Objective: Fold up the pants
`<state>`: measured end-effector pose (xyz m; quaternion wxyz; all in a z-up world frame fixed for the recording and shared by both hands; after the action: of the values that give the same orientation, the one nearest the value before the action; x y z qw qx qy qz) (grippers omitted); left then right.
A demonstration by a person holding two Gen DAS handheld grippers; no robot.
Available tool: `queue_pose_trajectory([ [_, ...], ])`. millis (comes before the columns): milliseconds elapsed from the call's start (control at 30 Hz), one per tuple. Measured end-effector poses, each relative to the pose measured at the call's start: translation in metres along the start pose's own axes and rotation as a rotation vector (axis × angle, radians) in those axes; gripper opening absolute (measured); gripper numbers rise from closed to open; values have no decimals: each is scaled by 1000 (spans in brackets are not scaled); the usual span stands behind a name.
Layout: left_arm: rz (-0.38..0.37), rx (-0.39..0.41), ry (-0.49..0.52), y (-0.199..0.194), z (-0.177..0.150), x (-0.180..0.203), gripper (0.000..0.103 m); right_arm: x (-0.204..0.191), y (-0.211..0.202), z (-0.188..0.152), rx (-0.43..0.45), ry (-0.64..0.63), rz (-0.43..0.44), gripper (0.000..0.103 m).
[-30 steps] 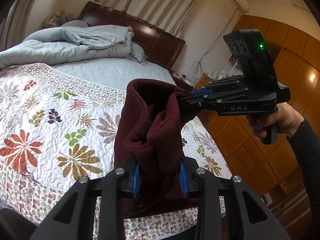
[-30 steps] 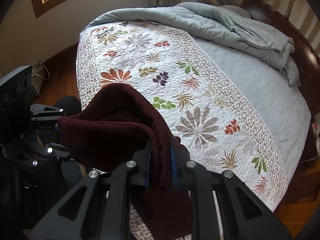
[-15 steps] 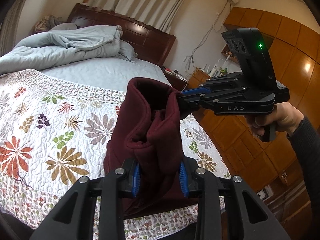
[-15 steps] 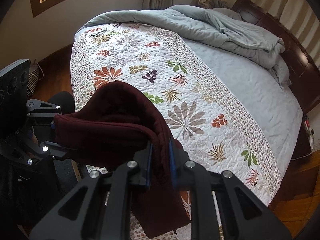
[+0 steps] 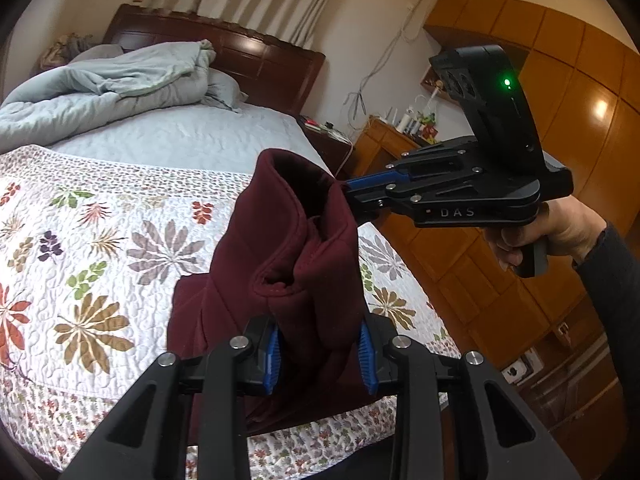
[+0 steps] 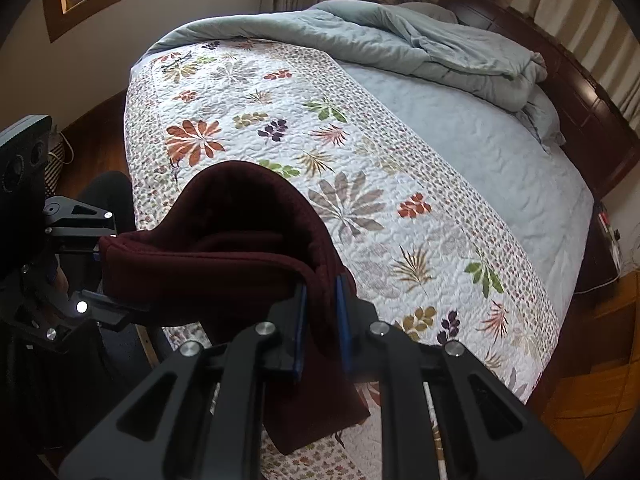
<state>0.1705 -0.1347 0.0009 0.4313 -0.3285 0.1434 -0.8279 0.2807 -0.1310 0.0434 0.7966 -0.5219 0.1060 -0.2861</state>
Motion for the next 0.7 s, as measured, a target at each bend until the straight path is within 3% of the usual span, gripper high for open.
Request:
queue_pose_trajectory([
  [700, -43, -116, 72, 75, -29, 52, 31, 45, 24, -90, -33, 106, -3, 8],
])
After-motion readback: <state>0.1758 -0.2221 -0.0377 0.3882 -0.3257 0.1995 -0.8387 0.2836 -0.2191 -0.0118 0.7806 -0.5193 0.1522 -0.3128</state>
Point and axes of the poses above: each gripper's, at about its wrist camera, not at the fingertips, and y roughly the way its jaws point, x to its right, z to its top, the point moved 2 cm from there along y, roughly the way its jaws point, and after that the axes turned 1 degree about y, right-handed, at the moved point
